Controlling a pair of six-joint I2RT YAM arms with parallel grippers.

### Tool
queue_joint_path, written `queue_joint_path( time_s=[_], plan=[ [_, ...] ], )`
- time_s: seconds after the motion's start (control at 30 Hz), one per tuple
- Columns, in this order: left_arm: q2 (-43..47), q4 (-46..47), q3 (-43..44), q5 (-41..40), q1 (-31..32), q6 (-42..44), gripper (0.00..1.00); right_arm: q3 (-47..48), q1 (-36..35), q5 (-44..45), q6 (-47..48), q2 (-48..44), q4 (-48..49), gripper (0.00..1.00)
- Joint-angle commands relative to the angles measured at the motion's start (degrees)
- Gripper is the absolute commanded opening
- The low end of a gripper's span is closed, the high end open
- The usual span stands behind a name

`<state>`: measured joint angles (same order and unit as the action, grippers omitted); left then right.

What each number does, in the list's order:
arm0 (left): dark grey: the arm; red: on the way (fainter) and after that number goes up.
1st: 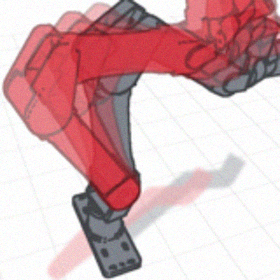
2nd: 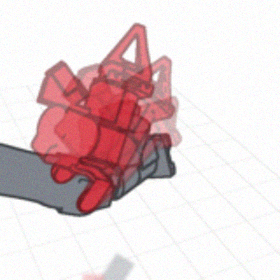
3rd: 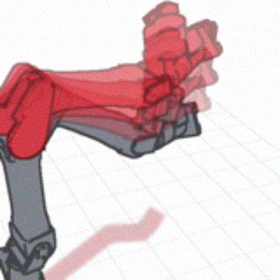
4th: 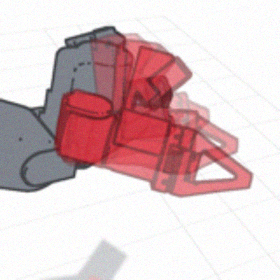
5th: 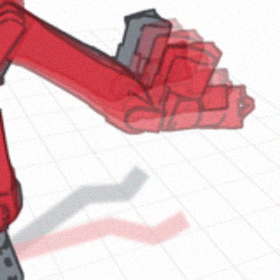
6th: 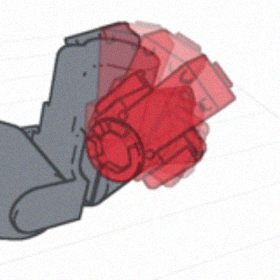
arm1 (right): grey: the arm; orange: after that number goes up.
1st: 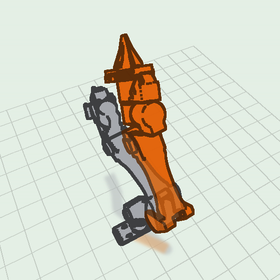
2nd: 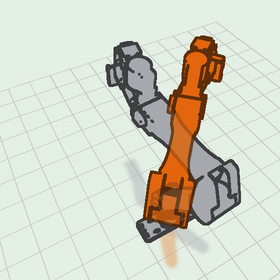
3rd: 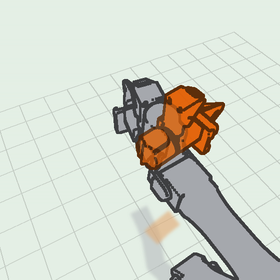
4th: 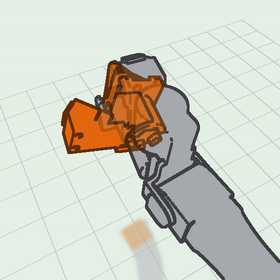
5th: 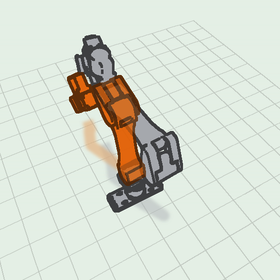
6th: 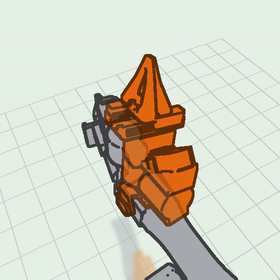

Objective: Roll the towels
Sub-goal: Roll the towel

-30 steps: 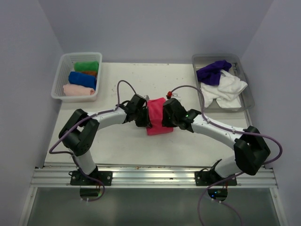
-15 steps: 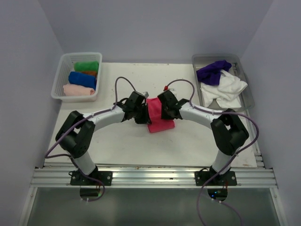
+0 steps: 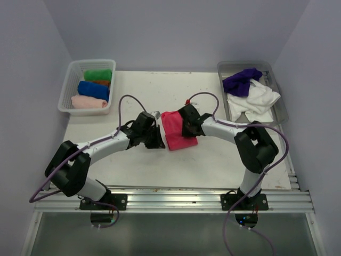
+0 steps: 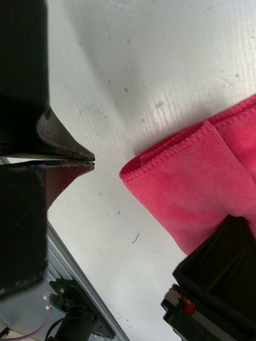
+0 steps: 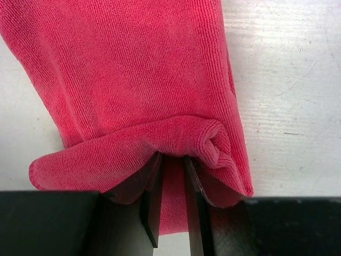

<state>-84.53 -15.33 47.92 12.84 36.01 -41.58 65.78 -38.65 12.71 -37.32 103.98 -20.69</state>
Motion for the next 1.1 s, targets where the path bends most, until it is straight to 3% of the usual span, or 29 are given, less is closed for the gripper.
queue_joint_path(
  time_s=[0.0,0.2,0.53,0.77,1.07],
  plan=[
    [3.8,1.5,-2.0,-0.5,-0.4,-1.1,0.05,-3.2,-0.1,-2.2,-2.6,-0.4,1.0,0.25],
    [7.4,-1.5,-4.2,-3.9,-0.4,-1.3,0.1,-11.3,-2.1,-4.5,-7.5,-5.5,3.5,0.25],
    [9.4,-2.2,-5.8,-1.8,-0.4,0.2,0.11,-19.1,-13.8,-4.2,-19.0,-16.4,4.5,0.26],
    [4.4,0.7,-5.8,4.2,-0.2,1.9,0.11,-16.9,-15.0,0.3,-16.1,-22.9,0.8,0.3],
    [4.3,0.4,-5.6,2.9,0.0,2.8,0.1,-12.6,-14.8,0.9,-11.7,-19.0,-3.1,0.31]
  ],
)
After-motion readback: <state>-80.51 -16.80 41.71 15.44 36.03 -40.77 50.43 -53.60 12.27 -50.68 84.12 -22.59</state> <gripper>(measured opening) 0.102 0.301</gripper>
